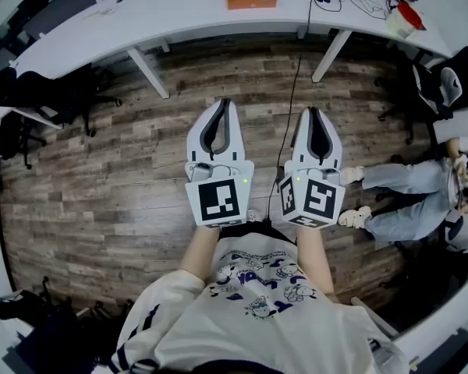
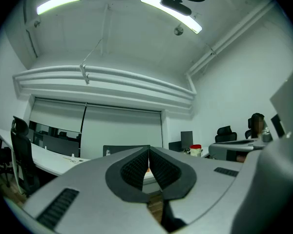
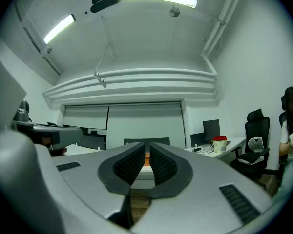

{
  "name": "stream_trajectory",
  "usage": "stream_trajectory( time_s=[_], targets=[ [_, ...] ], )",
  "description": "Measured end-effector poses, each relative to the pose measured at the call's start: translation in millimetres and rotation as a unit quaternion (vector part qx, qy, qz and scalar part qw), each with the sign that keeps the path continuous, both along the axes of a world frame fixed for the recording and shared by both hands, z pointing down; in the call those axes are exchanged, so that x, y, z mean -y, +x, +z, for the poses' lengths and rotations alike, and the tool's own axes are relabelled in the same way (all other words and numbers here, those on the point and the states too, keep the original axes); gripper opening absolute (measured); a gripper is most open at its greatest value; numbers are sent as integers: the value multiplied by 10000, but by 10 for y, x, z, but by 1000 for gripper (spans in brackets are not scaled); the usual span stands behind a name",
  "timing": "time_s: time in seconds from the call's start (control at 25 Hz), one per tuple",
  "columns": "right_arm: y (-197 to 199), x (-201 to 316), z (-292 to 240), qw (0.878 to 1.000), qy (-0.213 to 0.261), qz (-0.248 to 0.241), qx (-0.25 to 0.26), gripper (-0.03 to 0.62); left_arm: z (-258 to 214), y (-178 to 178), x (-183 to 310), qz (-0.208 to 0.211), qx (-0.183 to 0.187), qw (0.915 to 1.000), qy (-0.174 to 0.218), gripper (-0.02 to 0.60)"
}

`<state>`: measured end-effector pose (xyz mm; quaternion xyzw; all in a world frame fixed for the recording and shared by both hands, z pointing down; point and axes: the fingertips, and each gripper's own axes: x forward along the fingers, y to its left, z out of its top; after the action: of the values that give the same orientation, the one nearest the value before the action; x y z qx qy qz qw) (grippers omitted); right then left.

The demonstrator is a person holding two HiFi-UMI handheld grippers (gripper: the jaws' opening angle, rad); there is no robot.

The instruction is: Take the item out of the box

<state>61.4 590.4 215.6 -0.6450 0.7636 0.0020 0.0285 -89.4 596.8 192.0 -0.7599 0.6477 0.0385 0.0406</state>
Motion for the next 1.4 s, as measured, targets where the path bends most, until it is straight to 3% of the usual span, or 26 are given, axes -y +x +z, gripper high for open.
stream_trajectory(
  time_s=[0.68,1.4],
  targets=[
    [292,384,230,9987,-332,-153,341,49,155,223,356,-81,42,9997,-238,18],
    [0,1849,199,9993,-339,-2,163,48,108,101,1871,285,68,9994,-158,18]
  ],
)
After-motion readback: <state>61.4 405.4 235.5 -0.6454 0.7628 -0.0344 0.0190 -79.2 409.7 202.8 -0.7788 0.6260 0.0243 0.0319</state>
